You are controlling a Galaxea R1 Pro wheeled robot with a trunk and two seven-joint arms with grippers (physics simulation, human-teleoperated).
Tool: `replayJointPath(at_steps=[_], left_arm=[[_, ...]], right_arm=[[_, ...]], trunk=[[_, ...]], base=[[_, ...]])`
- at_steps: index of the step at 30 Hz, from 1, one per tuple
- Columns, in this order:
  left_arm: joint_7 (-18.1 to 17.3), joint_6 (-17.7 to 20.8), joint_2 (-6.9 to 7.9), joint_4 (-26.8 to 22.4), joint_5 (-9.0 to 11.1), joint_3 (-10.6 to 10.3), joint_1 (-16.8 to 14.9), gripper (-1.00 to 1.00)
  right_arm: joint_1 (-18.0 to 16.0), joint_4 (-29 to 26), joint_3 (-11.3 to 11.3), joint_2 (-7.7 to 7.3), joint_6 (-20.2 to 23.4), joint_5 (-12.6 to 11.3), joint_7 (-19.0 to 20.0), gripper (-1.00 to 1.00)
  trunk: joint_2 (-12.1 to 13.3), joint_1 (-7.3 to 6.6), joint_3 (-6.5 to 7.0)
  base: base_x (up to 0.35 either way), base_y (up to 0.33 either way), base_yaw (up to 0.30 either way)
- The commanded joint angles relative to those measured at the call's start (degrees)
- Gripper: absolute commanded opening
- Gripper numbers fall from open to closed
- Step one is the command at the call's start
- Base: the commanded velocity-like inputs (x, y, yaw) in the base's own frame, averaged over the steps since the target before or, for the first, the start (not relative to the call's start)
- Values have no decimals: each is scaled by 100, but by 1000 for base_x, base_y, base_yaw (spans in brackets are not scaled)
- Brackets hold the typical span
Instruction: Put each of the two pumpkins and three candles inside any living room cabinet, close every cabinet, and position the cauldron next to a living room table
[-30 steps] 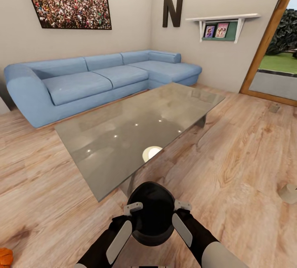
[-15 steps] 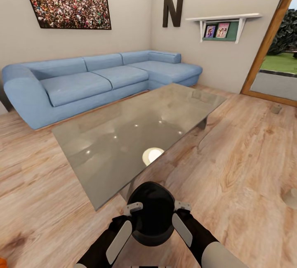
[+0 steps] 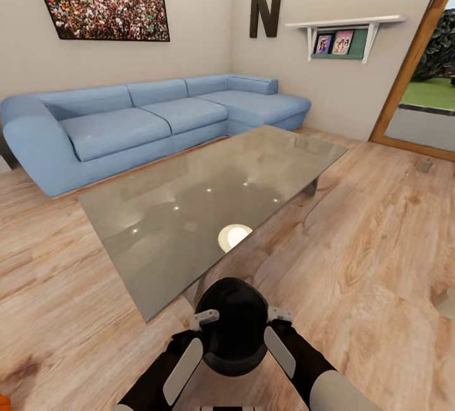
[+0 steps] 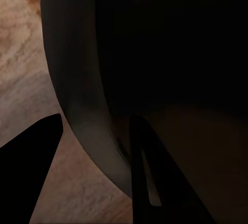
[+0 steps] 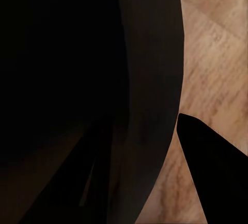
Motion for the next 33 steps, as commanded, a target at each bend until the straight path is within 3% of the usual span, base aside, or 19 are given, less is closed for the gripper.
replayJointPath(at_steps=[1, 10, 18, 33], left_arm=[[27, 5, 121, 6, 114, -4, 0, -100], [25, 5, 121, 10, 114, -4, 1, -100], [25, 5, 121, 7, 114, -4, 1, -100], [25, 3, 121, 8, 114, -4, 1, -100]], right_arm=[[-6, -194, -5, -34, -65, 19, 25, -100], [-6, -194, -5, -43, -65, 13, 25, -100], [-6, -194, -5, -37, -66, 11, 25, -100], [-6, -194, -5, -34, -66, 14, 25, -100]], trunk=[[-2, 2, -22], [-5, 7, -66], [-15, 28, -244], [-19, 36, -310]], base=[[0, 0, 0], [0, 0, 0], [0, 0, 0], [0, 0, 0]])
